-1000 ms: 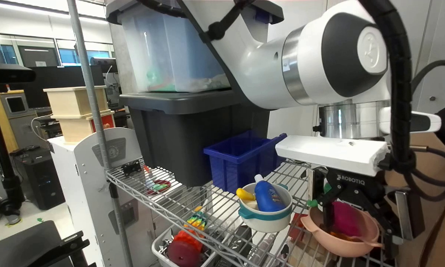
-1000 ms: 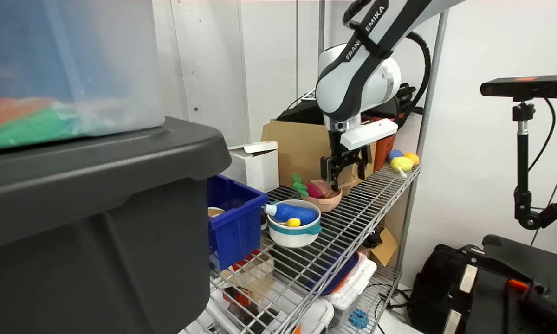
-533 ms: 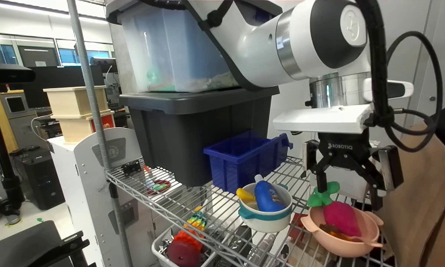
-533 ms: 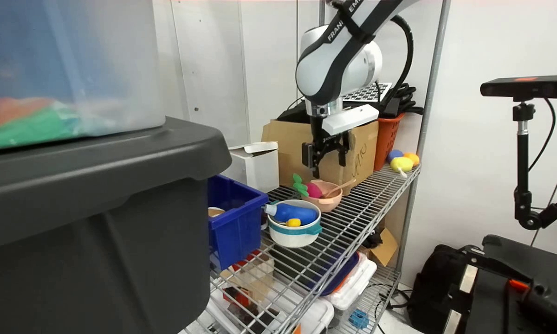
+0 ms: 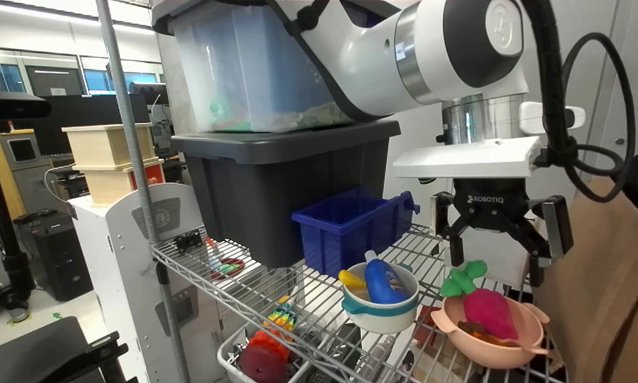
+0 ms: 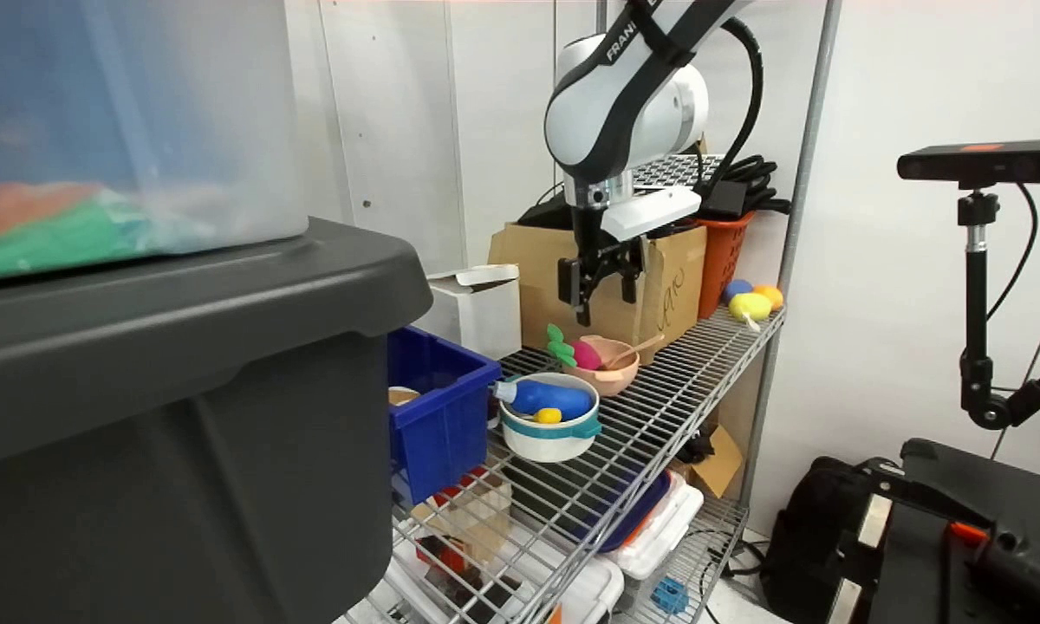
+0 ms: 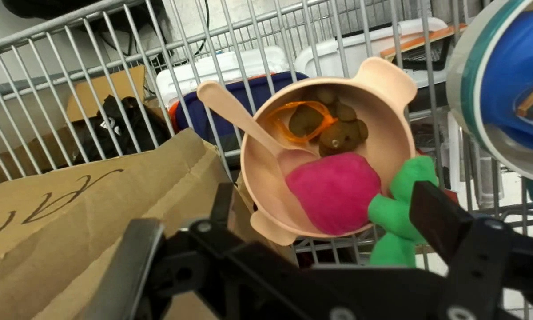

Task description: Remove the spoon from the bowl

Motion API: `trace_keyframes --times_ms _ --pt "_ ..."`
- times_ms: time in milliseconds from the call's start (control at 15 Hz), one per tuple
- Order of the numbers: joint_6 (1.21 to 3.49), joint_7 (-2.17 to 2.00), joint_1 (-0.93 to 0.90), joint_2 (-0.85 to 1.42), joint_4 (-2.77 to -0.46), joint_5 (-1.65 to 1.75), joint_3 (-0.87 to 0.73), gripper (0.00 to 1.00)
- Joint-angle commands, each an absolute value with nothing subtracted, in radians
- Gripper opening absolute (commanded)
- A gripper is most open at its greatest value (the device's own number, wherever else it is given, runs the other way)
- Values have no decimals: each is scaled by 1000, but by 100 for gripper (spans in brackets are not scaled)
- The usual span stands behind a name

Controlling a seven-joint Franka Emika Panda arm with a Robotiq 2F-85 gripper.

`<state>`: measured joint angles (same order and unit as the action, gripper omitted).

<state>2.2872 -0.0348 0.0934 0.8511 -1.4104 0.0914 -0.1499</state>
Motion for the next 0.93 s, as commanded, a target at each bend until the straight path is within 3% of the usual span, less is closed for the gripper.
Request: trace_keyframes --times_ms 0,867 --pt "2263 98 135 789 -1461 81 -90 100" --pt "2276 268 169 635 -1658 92 -77 100"
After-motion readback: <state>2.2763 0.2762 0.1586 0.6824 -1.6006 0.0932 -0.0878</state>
